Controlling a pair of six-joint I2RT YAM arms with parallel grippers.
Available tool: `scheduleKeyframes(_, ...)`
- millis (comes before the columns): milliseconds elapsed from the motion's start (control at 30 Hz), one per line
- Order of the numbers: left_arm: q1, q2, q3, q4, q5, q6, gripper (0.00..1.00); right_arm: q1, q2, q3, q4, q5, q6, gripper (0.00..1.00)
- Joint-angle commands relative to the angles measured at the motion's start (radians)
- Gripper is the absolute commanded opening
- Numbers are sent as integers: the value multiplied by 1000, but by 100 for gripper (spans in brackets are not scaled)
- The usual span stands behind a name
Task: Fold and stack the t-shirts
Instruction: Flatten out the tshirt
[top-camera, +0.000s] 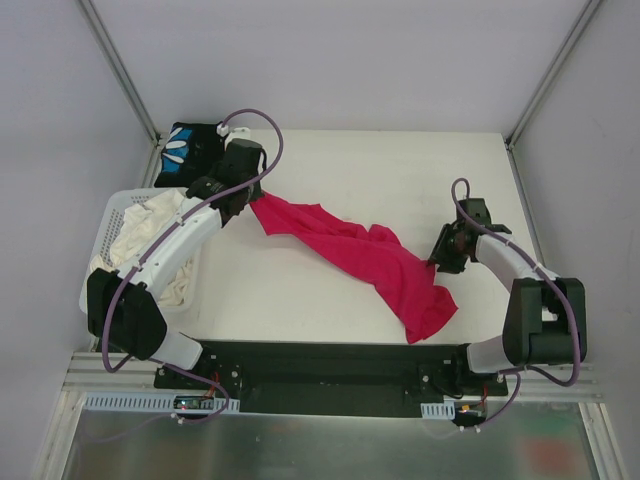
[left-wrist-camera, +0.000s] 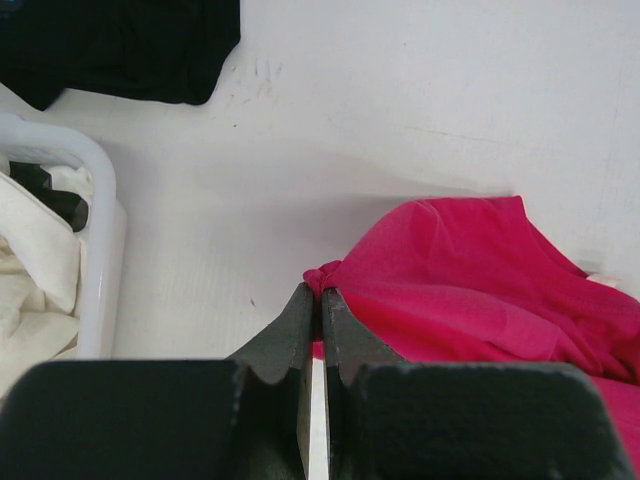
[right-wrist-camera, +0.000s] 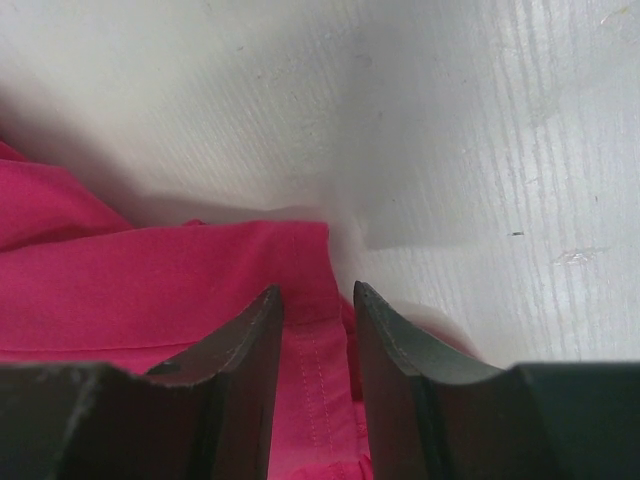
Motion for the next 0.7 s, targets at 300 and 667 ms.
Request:
scheduleKeyframes(300, 12, 27, 54, 10, -7, 12, 0, 12, 36, -21, 66, -16, 20, 33)
scheduleKeyframes(667, 12, 41, 60, 9, -7, 17, 0, 21, 47, -6, 70, -13, 25, 4)
